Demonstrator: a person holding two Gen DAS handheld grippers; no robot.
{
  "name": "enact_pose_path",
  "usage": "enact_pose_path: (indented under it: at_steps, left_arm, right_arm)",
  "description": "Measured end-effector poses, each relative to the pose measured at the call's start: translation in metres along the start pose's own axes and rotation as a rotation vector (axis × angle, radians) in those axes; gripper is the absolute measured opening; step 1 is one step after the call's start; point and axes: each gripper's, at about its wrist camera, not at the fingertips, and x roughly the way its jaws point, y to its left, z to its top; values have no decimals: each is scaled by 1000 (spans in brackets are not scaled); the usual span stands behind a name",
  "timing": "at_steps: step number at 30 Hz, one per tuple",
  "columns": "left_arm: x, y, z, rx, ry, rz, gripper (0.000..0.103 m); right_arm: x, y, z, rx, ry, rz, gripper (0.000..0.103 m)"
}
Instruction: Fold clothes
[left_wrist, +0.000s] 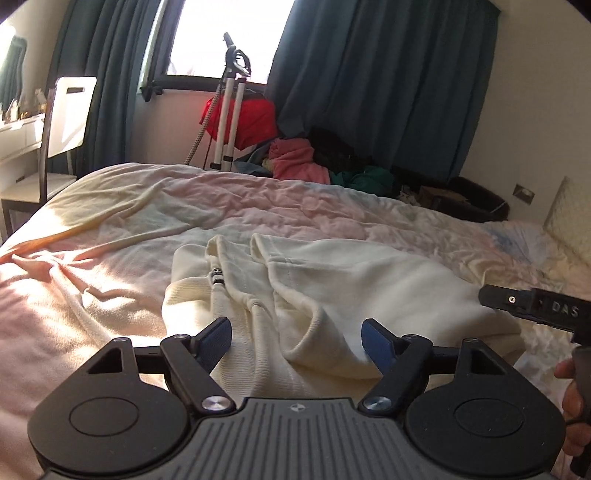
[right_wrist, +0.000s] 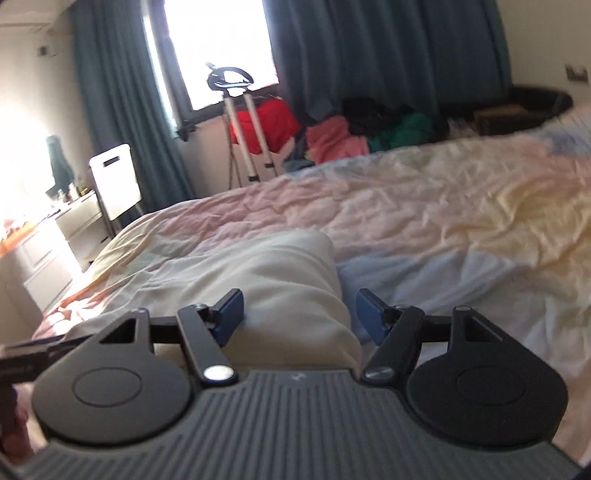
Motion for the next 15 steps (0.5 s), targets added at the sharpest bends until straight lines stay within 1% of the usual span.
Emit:
enact_pose_path:
  at_steps: [1,2,3,4,5,6,7,8,11,12,13,15]
  left_arm:
    - [3,-4,-1,16,2,-2,73]
    - [7,-8,-3,34,4,-2,58]
    - [11,-11,-5,57,7,9,50]
    - [15,-13,-7,81,10,22,38]
    - [19,-16,-9,105,13,35,31]
    - [19,-16,-11,112,8,38,27]
    - [19,-16,-12,114,1,39,20]
    - [16,-14,-10,100,-3,30,17]
    - [-4,-4,0,16,-32,-14,15]
    - [-10,-1,1,-16,-31,-21,15]
    - [-15,3,1,-49,-28,-27,15]
    - [-13,8,-4,-79,15,-14,16]
  right_arm:
    - [4,-9,-1,54,11,3,74]
    - [5,-14,-2,91,13,5,80]
    - [6,-20,-3,127,15,7,82]
    - [7,-23,-4,149,14,10,82]
    - [7,-24,-4,153,7,13,82]
    - [7,-24,-4,158,2,19,82]
    - [7,-25,-4,169,-1,34,82]
    - [6,-26,-3,183,1,55,82]
    - [13,-28,-2,212,20,102,82]
    - [17,-28,1,212,26,108,82]
    - [21,-28,2,214,37,113,82]
    - [35,-32,2,243,85,144,82]
